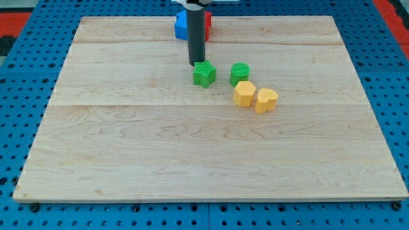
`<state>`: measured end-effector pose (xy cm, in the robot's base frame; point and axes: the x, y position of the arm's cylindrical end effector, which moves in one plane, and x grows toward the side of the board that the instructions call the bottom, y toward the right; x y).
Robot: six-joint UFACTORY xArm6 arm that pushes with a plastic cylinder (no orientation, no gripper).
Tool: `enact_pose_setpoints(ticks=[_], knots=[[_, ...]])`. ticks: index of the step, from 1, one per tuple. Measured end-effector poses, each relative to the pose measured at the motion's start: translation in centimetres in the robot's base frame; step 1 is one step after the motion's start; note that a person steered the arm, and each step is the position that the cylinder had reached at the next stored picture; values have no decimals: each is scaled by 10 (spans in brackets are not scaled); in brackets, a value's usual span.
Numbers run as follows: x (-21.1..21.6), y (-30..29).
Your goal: Push the green circle into the green star
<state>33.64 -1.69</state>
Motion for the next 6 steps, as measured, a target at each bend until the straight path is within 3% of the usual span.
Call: enact_pose_setpoints(ticks=[2, 3, 6], knots=[[5, 108], [22, 126], [36, 54]])
